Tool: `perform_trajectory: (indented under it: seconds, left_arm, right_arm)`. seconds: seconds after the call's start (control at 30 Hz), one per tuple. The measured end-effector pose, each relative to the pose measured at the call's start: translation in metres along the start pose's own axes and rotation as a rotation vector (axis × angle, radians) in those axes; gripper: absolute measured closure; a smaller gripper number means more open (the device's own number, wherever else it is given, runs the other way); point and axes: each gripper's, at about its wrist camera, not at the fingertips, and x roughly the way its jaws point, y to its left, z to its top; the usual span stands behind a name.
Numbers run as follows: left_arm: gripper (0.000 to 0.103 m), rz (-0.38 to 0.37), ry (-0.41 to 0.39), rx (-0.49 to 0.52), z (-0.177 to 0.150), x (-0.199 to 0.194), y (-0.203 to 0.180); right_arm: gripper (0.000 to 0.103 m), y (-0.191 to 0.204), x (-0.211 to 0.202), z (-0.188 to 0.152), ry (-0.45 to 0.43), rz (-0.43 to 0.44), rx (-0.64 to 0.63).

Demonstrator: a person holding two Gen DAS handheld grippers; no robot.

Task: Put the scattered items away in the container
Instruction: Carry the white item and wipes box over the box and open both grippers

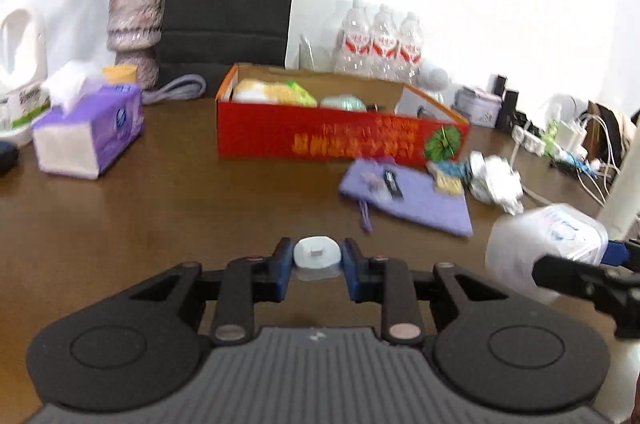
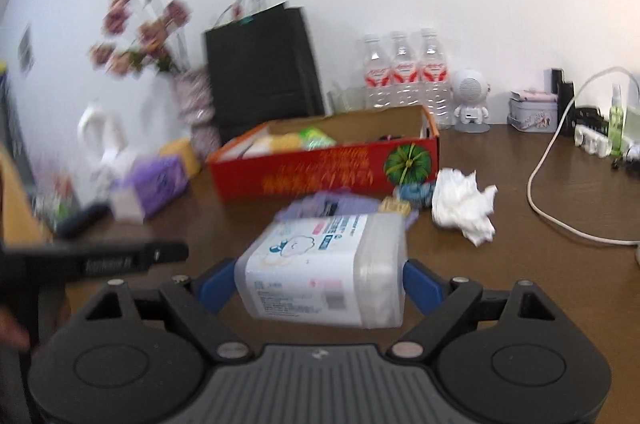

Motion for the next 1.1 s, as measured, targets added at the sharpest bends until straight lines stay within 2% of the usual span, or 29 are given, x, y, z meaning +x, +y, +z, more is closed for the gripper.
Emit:
perform_trajectory:
  seconds: [0.17,0.27,0.33,0.47,0.57,0.73,0.83,0.93,1.1]
  left_arm:
    - [0.075,0.021,0.024,0.035,-0.022,-0.02,-0.003]
    - [0.075,0.027,0.016,0.03,-0.029,-0.033,-0.001]
    - [0.075,0.031,0.016,0.026,-0.032,-0.039,0.0]
    - [0.075,0.037,0.014,0.022,-0.037,-0.045,0.0]
    - [0.075,0.036,0.007,0.022,-0.037,-0.05,0.001]
    - [0.076,0.034,-0.034,0.015,-0.035,-0.058,0.001]
    - [0.076,0.028,-0.07,0.007,-0.026,-0.06,0.001]
    - [0.076,0.013,-0.113,0.018,-0.004,-0.052,-0.001]
    - [0.076,-0.022,-0.213,0.042,0.065,-0.016,-0.01]
  right_arm:
    - [0.02,0.005,-0.02,-0.022,0.026,0.02,-0.011]
    - [0.02,0.01,-0.027,-0.029,0.058,0.015,-0.069]
    - [0.02,0.015,-0.027,-0.034,0.098,-0.014,-0.106]
    - [0.019,0.02,-0.028,-0.046,0.129,-0.075,-0.102]
    - [0.019,0.025,-0.032,-0.05,0.105,-0.098,-0.108]
    - [0.022,0.027,-0.037,-0.045,0.013,-0.094,-0.09]
    - [0.022,0.029,-0.038,-0.031,-0.048,-0.092,-0.103]
    - [0.022,0.028,-0.028,-0.001,-0.091,-0.091,-0.104]
    - [0.022,0.008,0.013,0.066,-0.148,-0.087,-0.053]
